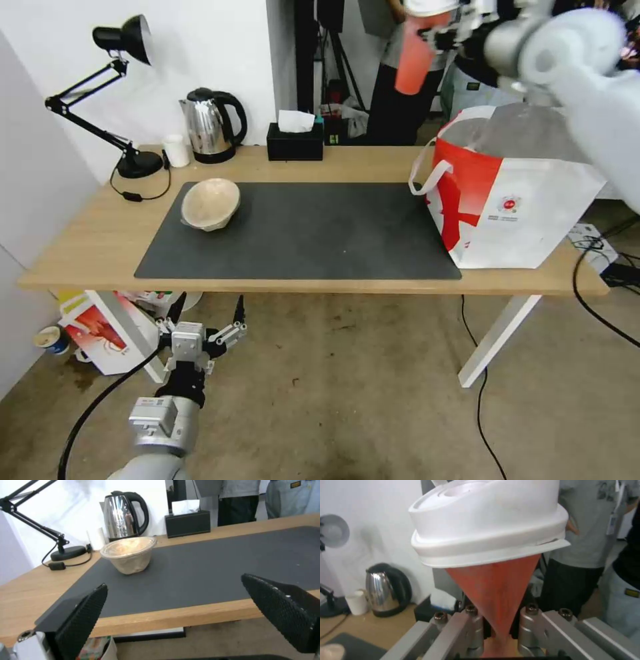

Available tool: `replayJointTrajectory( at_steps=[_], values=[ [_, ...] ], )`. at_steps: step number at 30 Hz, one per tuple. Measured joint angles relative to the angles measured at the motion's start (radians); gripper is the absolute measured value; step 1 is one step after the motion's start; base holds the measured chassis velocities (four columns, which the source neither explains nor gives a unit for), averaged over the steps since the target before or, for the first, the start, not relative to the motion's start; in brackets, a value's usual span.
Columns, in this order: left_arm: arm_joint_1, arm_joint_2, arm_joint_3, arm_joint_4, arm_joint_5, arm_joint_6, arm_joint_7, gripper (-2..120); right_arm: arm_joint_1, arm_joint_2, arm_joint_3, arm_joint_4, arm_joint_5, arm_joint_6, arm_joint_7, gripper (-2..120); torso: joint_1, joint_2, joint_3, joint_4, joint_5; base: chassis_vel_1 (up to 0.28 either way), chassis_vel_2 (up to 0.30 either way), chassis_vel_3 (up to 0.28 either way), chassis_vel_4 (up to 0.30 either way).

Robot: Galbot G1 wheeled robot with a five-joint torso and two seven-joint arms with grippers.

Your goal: Pick up the trash from the table and place it into the takeout bag.

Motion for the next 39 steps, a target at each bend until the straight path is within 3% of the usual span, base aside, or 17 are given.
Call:
replayJointTrajectory(
  at_steps=[16, 39],
  values=[
    [0.000, 0.000, 0.000, 0.000, 0.000, 0.000, 0.000, 100, -0.146, -0.160, 0.106, 0.055, -0.004, -0.001, -0.031, 7, 0.000, 0.000, 0.000, -0.0002, 0.0000, 0.000, 0.000, 0.000, 0.000],
    [0.000, 0.000, 0.000, 0.000, 0.000, 0.000, 0.000, 100, -0.330, -0.239, 0.242, 0.010, -0.069, 0.022, -0.070, 7, 0.000, 0.000, 0.000, 0.0001, -0.0001, 0.000, 0.000, 0.000, 0.000]
  ],
)
